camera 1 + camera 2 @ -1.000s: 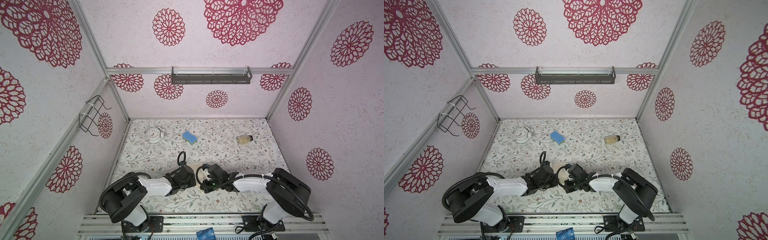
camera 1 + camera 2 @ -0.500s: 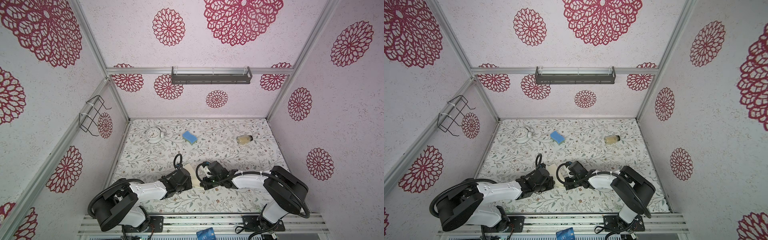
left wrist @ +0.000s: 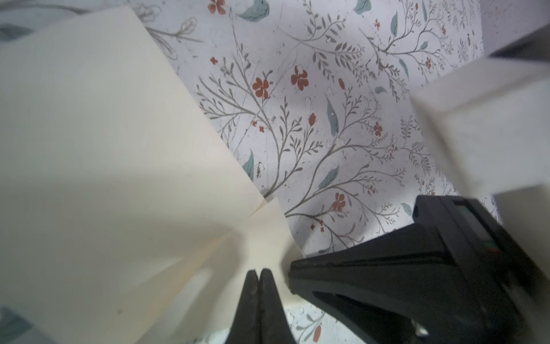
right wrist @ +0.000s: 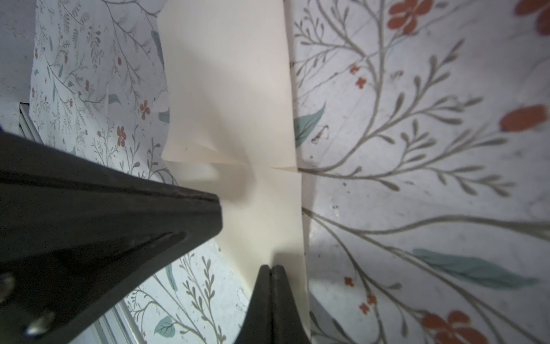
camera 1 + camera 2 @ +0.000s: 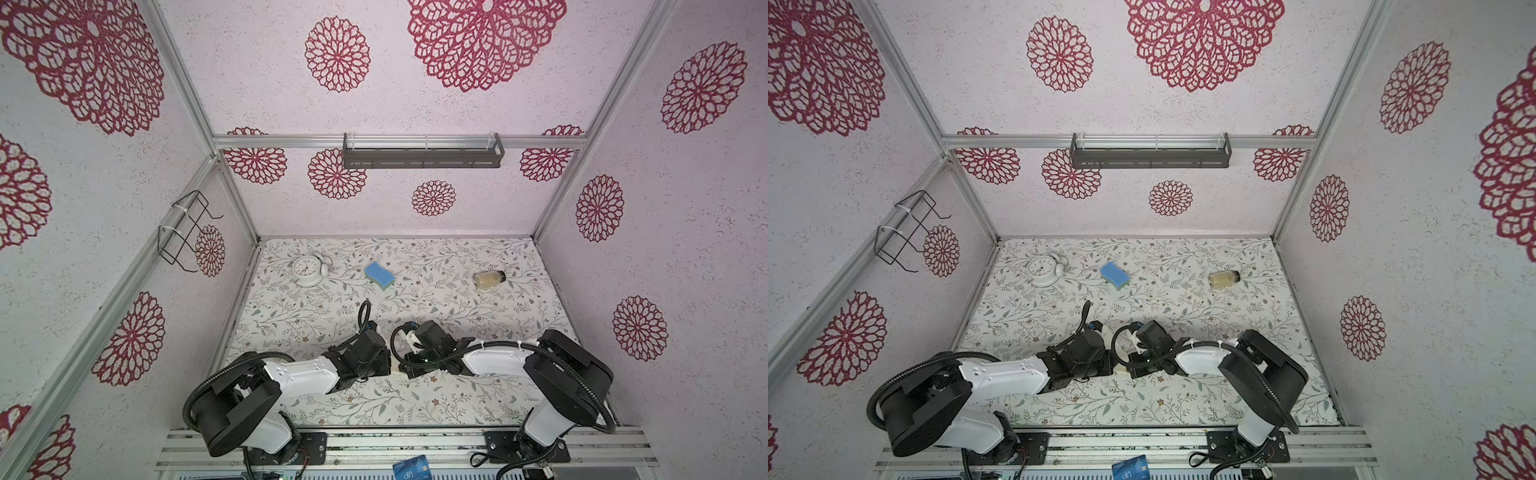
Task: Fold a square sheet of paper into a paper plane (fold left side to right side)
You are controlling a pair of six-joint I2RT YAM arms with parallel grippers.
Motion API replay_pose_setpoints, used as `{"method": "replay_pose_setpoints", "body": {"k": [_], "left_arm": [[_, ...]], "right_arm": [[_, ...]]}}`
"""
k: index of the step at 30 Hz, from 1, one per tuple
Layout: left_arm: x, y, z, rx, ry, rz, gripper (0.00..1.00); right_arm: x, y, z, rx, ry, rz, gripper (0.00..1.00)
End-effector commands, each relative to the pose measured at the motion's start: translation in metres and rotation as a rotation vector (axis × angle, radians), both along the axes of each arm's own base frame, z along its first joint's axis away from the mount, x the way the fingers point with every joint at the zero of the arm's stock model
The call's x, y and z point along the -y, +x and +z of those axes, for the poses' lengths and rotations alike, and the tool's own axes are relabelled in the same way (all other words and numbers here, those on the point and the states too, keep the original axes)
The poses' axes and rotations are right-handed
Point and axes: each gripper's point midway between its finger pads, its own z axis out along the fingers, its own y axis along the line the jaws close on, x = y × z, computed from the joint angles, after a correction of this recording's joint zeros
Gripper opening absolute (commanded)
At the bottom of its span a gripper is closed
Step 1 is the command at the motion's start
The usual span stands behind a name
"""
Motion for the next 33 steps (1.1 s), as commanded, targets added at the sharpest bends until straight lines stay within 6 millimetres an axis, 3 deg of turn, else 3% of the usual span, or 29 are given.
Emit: {"method": "replay_pose_setpoints", "body": {"k": [1, 9, 15, 20, 33], "left_arm": [[0.004, -0.001, -0.006, 0.001, -0.01, -0.019, 0.0], [-0.003, -0.008, -0.027, -0.049, 0.016, 0.021, 0.0], [-0.009, -0.015, -0.039, -0.084, 0.042, 0.094, 0.0], [-0.011, -0.02, -0.047, -0.121, 0.044, 0.138, 0.0], [-0.015, -0.023, -0.053, -0.143, 0.068, 0.173, 0.0]], "right_arm": [[0.043, -0.017, -0.046, -0.086, -0.211, -0.023, 0.0], [0.034, -0.011, -0.031, -0.075, -0.176, -0.015, 0.0], [0.014, 0.004, 0.015, -0.031, -0.061, -0.055, 0.0], [0.012, 0.008, 0.047, -0.017, 0.043, -0.15, 0.0], [0.003, 0.006, 0.031, -0.122, 0.147, -0.25, 0.0]]}}
